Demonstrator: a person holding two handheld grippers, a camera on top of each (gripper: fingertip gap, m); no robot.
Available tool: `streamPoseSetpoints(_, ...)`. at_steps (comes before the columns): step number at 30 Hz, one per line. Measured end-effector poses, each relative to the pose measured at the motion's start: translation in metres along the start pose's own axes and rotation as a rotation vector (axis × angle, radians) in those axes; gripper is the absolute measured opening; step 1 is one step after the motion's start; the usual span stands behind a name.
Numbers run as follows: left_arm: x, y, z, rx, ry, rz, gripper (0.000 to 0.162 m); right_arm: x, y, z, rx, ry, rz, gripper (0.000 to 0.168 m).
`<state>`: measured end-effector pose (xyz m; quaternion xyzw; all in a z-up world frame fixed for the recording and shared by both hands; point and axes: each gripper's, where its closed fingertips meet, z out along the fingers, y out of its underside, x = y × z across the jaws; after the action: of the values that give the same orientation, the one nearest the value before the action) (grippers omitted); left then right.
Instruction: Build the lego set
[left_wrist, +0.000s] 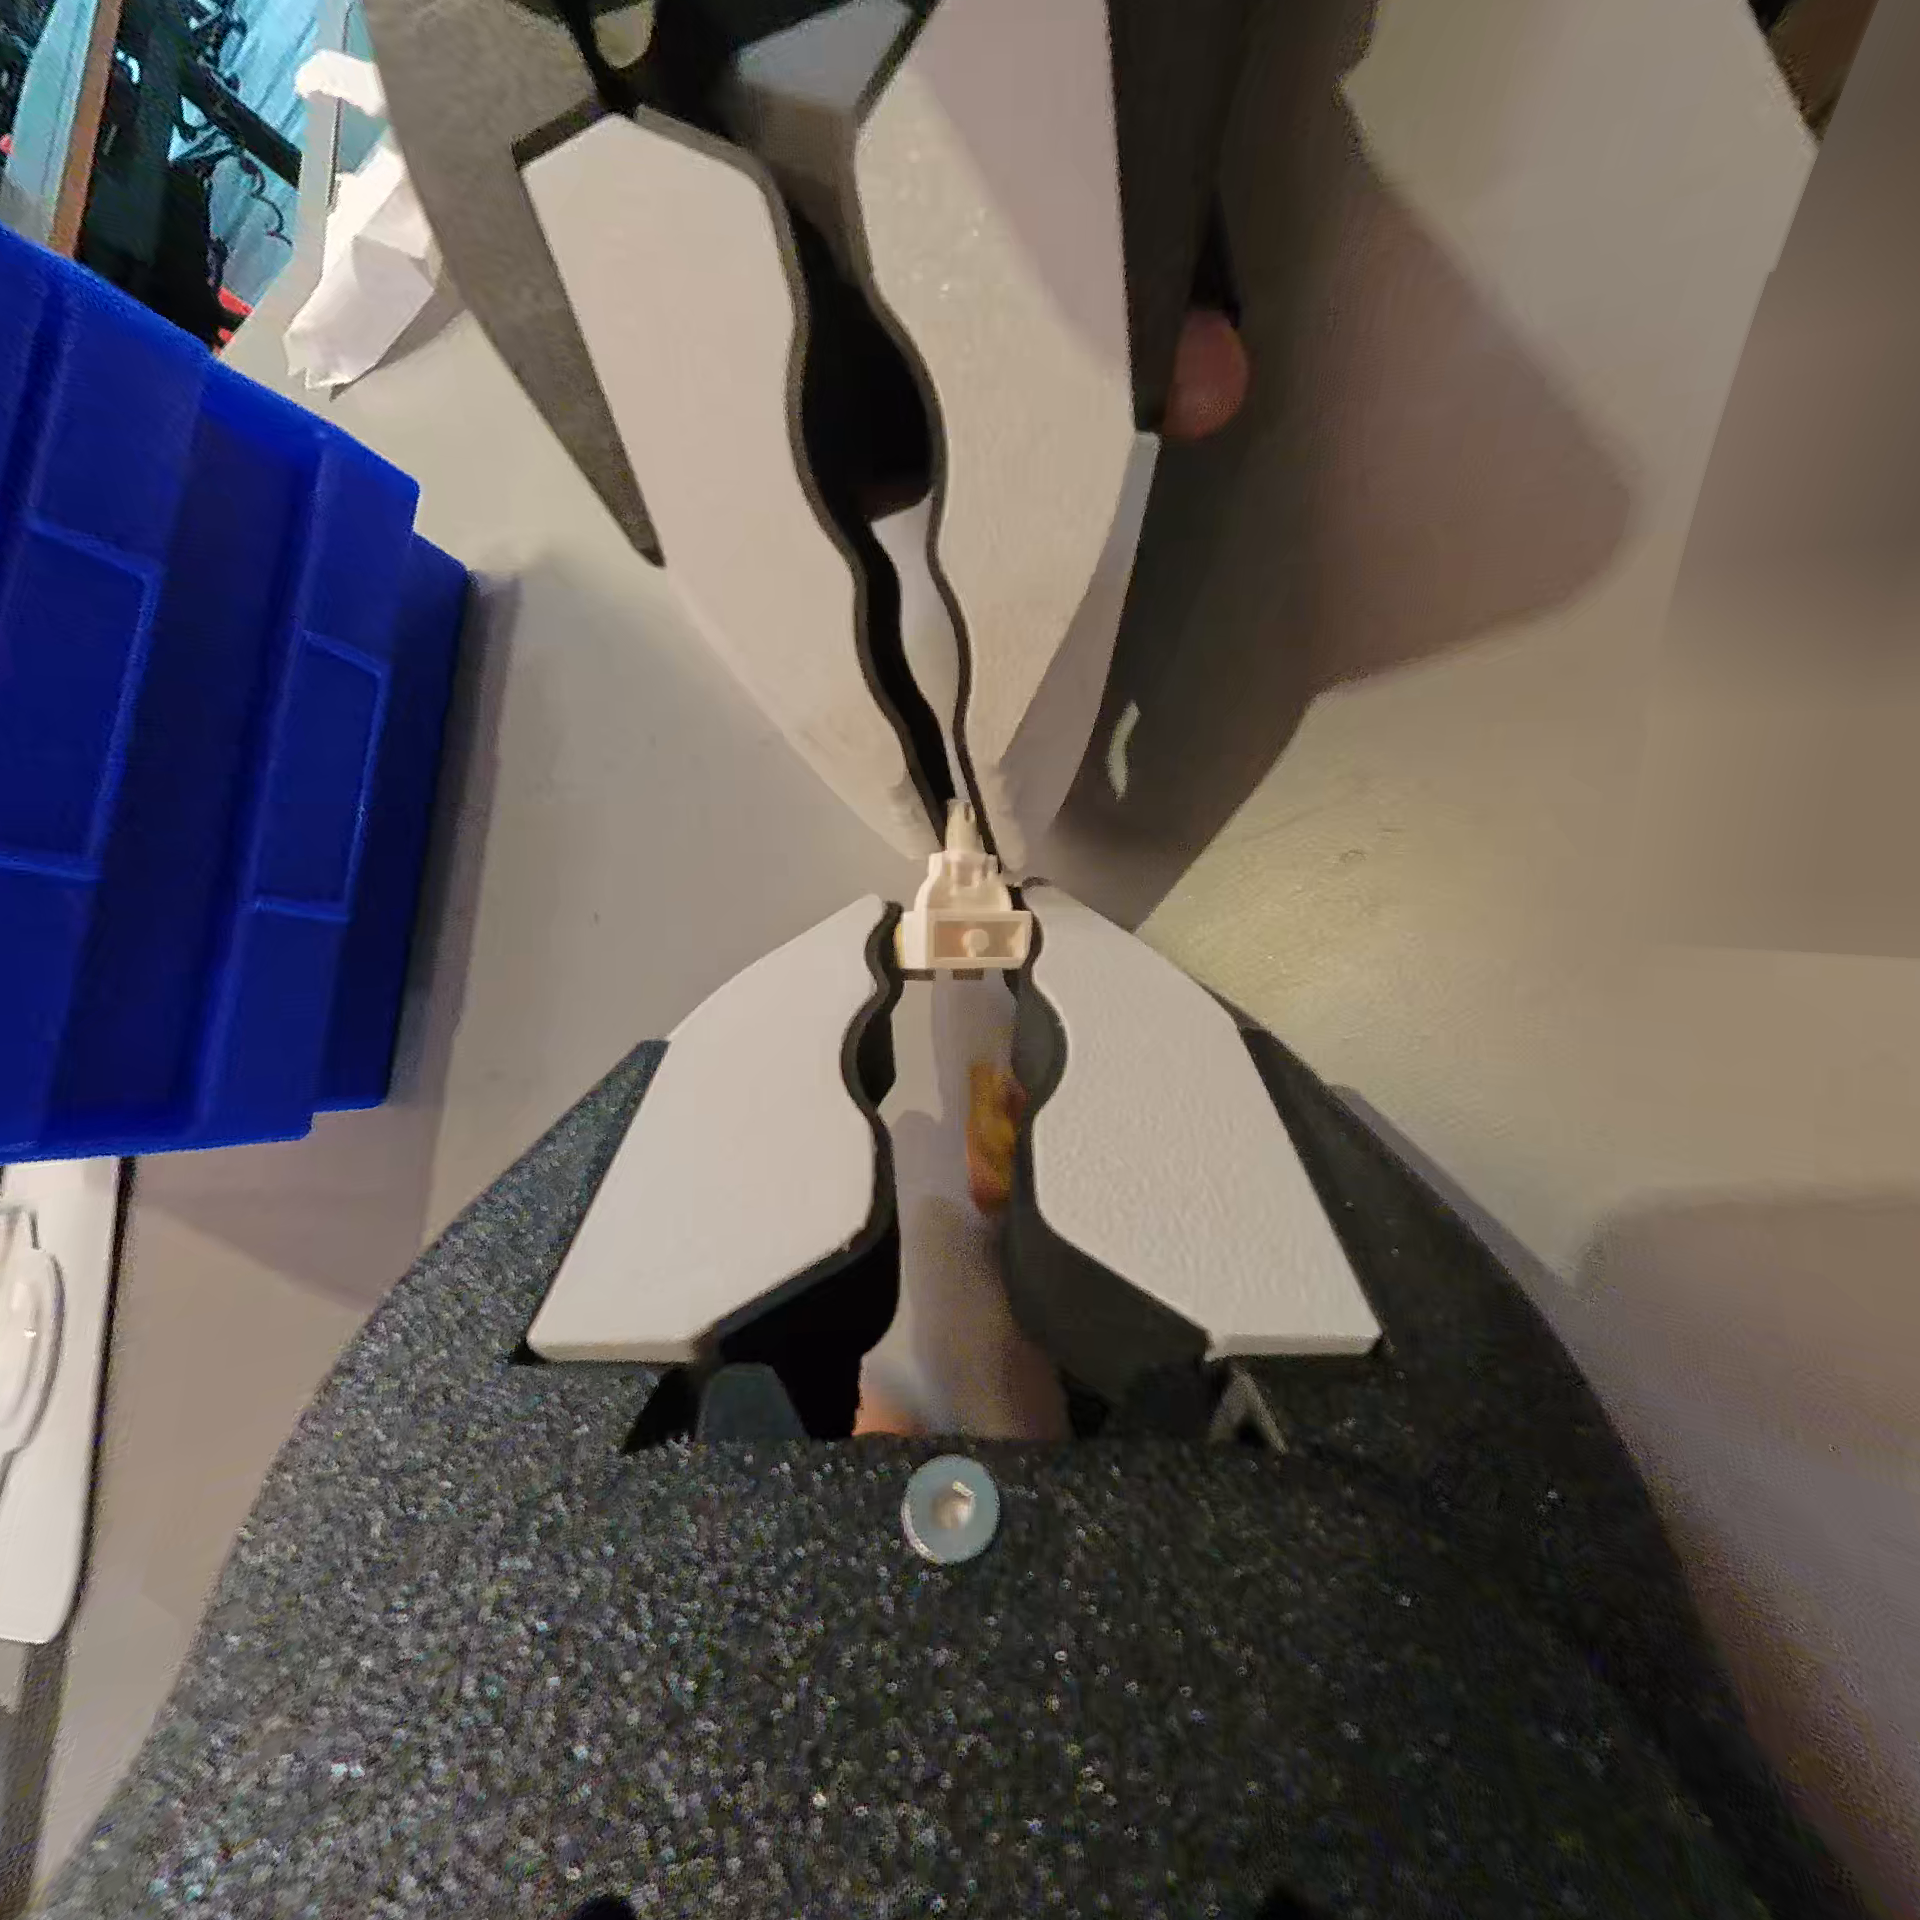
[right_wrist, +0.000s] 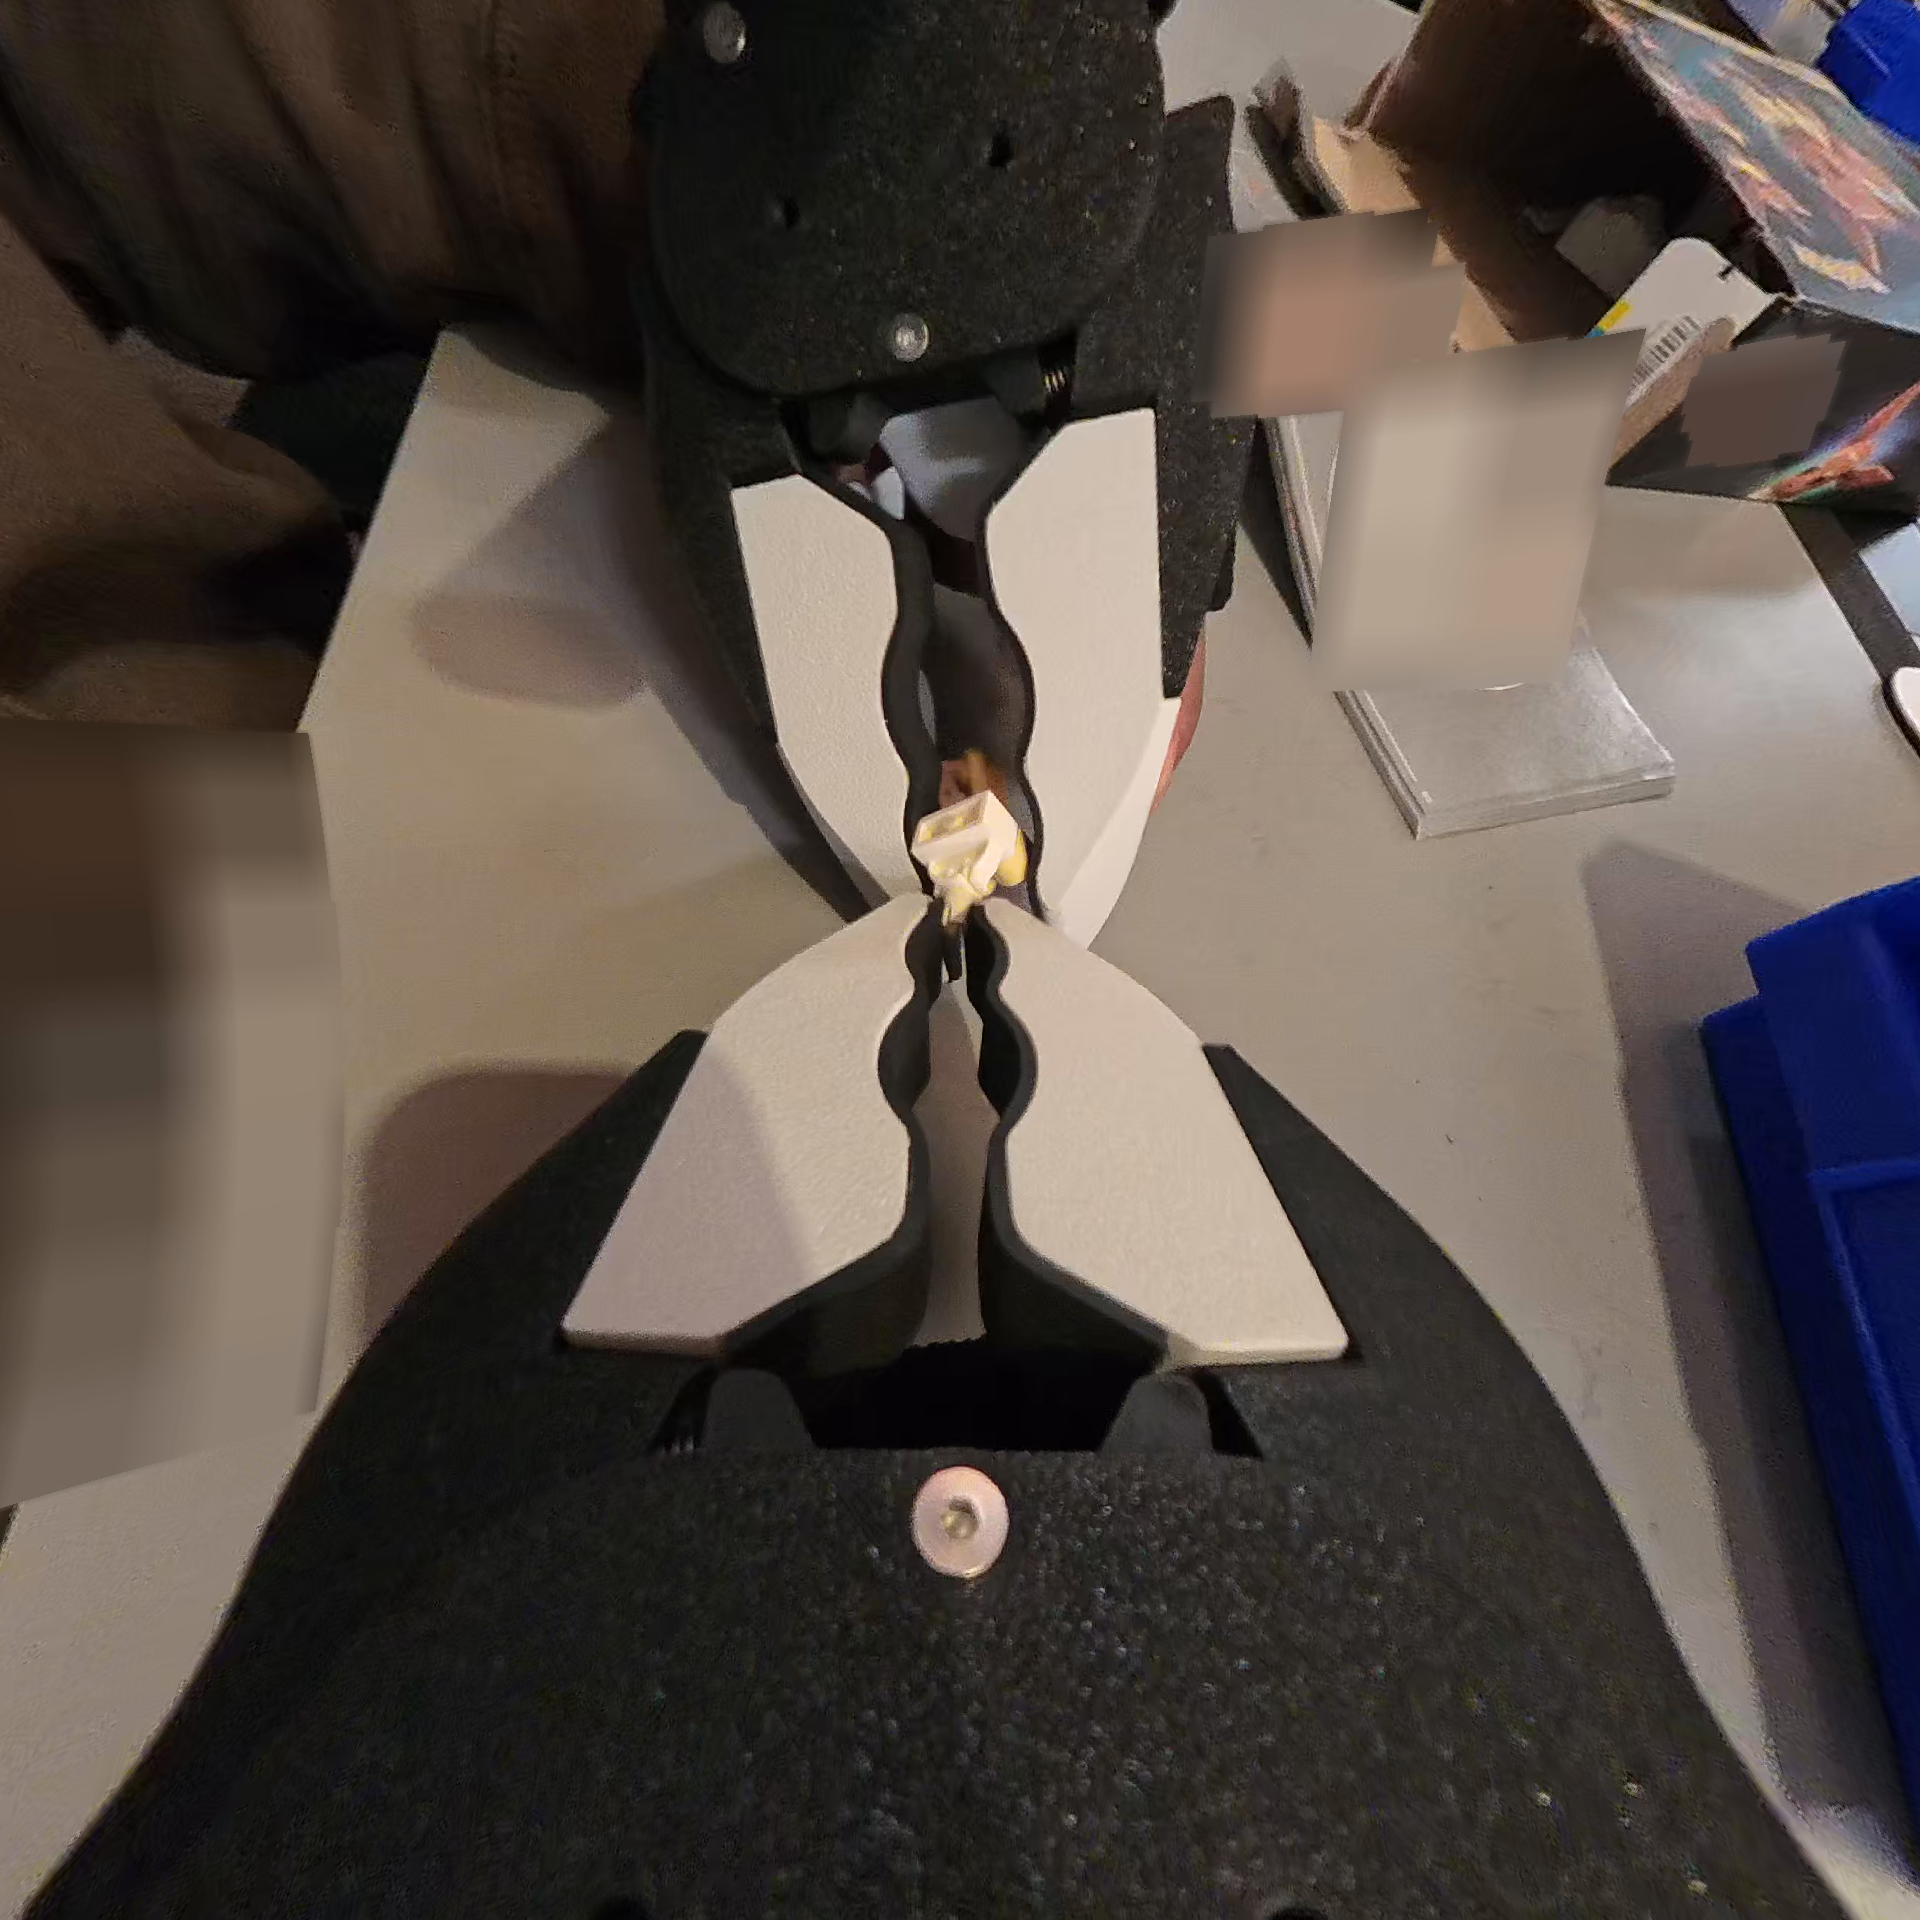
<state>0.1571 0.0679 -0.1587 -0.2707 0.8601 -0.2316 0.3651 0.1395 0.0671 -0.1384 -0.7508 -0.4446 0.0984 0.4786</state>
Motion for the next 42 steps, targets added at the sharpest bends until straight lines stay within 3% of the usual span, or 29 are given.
streamPoseSetpoints(1,-0.001,0.000,0.000,0.009,-0.003,-0.025,0.019,0.001,0.000,0.000,0.003,0.007,0.008,0.004)
streamPoseSetpoints(12,-0.010,-0.002,-0.001,0.041,-0.063,-0.095,0.028,0.013,0.000,-0.004,0.028,0.050,0.003,0.004)
streamPoseSetpoints(16,-0.018,-0.002,-0.007,0.045,-0.123,-0.110,0.038,0.025,-0.002,-0.006,0.036,0.198,-0.172,0.004)
streamPoseSetpoints(22,-0.029,-0.001,-0.020,0.102,-0.139,-0.264,0.041,0.042,-0.005,-0.009,-0.024,0.437,-0.450,0.004)
streamPoseSetpoints(28,-0.029,-0.009,-0.032,0.246,0.007,-0.584,0.039,0.052,-0.022,-0.020,-0.028,0.658,-0.668,0.004)
streamPoseSetpoints(33,-0.038,-0.029,-0.046,0.457,0.155,-0.829,0.038,0.050,-0.040,-0.028,-0.006,0.806,-0.837,0.004)
streamPoseSetpoints(38,-0.035,-0.045,-0.050,0.557,0.234,-0.855,0.034,0.044,-0.048,-0.029,0.006,0.860,-0.925,0.004)
streamPoseSetpoints(42,-0.042,-0.048,-0.053,0.610,0.199,-0.853,0.018,0.041,-0.051,-0.027,0.008,0.875,-0.958,0.005)
